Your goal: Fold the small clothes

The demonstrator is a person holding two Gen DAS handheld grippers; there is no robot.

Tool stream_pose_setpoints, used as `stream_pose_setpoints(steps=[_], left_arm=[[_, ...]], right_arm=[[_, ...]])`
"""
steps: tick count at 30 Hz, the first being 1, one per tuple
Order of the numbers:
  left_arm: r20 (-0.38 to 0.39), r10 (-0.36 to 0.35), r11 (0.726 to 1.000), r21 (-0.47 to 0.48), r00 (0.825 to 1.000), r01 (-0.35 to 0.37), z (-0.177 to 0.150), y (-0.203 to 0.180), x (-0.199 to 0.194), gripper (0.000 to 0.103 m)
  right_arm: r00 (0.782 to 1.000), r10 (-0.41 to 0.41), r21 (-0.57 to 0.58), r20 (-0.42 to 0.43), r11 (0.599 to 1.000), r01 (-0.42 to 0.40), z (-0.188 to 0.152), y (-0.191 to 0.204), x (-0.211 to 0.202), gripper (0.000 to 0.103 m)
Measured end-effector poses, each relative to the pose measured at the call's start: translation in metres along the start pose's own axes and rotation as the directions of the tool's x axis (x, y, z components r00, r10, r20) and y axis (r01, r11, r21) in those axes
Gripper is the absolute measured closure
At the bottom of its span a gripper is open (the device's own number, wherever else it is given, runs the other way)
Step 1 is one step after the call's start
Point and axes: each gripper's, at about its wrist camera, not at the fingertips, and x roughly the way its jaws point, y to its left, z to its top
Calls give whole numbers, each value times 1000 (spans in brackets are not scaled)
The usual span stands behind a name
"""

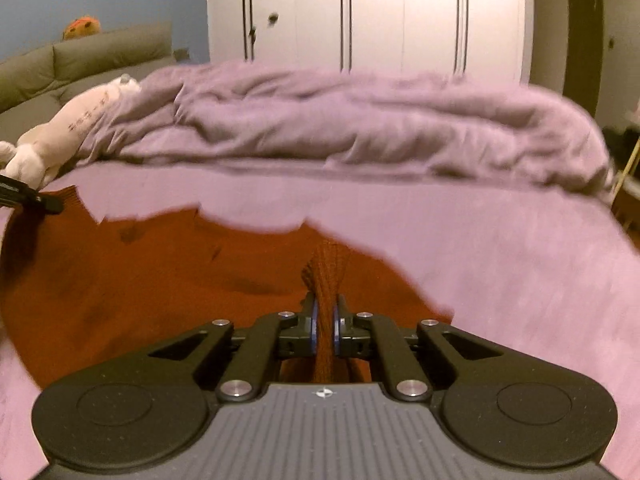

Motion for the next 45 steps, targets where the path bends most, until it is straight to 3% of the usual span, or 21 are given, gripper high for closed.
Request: stream_pose_setpoints(steps=[4, 6, 9, 12, 15, 18, 22, 25, 28, 31, 33, 36, 39, 41, 43, 44, 45], left_arm=[[71, 84, 996, 13, 994, -85, 26, -8, 23, 94], [60, 109, 994, 14, 992, -110, 33, -13, 46, 94], [36, 152, 988, 31, 988, -153, 30, -17, 79, 94], [38, 225, 968, 105, 973, -228, 15, -22, 109, 94], [1, 273, 955, 122, 962, -272, -3, -16, 127, 93], [-50, 313, 944, 125, 948, -305, -18, -6, 136, 86], [-86, 180, 982, -42, 980, -184, -23, 21, 104, 85], [-86, 87, 989, -113, 992, -97, -38, 37, 62, 76], [-104, 94, 991, -86, 990, -103, -57, 40, 29, 66], [-163, 82, 991, -89, 983, -97, -78, 43, 10, 55], [-209, 47, 991, -116, 977, -72, -90, 45, 8, 55], [-212, 5, 986, -163, 977, -40, -98, 45, 7, 55], [-206, -17, 980, -200, 978, -25, -96, 43, 6, 55], [-207, -12, 983, -179, 978, -26, -96, 39, 7, 65], [-216, 32, 989, -133, 976, -62, -94, 34, 9, 87], [-207, 45, 990, -124, 977, -72, -93, 34, 8, 89], [-193, 51, 988, -134, 980, -78, -91, 35, 6, 91]], right_arm=[[991, -114, -27, 75, 993, 116, 31, 0, 29, 97], [987, -145, -19, 75, 989, 147, 40, 0, 52, 97], [983, -178, -6, 38, 984, 178, 42, 0, 90, 97], [975, -222, -23, -6, 975, 222, 27, 3, 123, 97], [965, -252, 0, -66, 968, 253, 13, -3, 144, 97], [960, -244, 38, -136, 967, 251, 6, -12, 155, 97], [972, -206, 92, -109, 972, 217, 5, -20, 122, 92], [984, -142, 118, -107, 981, 154, -11, -23, 76, 65], [992, -72, 184, -107, 979, 91, -43, -27, 27, 58], [988, -41, 249, -148, 965, 77, -76, -27, -1, 58], [988, -45, 268, -148, 960, 84, -88, -25, -11, 58], [989, -14, 330, -145, 942, 62, -89, -28, -12, 58], [989, 14, 380, -146, 924, 43, -86, -29, -6, 71], [990, -4, 353, -143, 934, 55, -82, -24, -7, 81], [989, -32, 308, -144, 948, 75, -79, -19, -9, 88], [988, -57, 277, -142, 956, 95, -77, -16, -10, 95], [988, -86, 245, -130, 963, 116, -75, -13, -13, 96]])
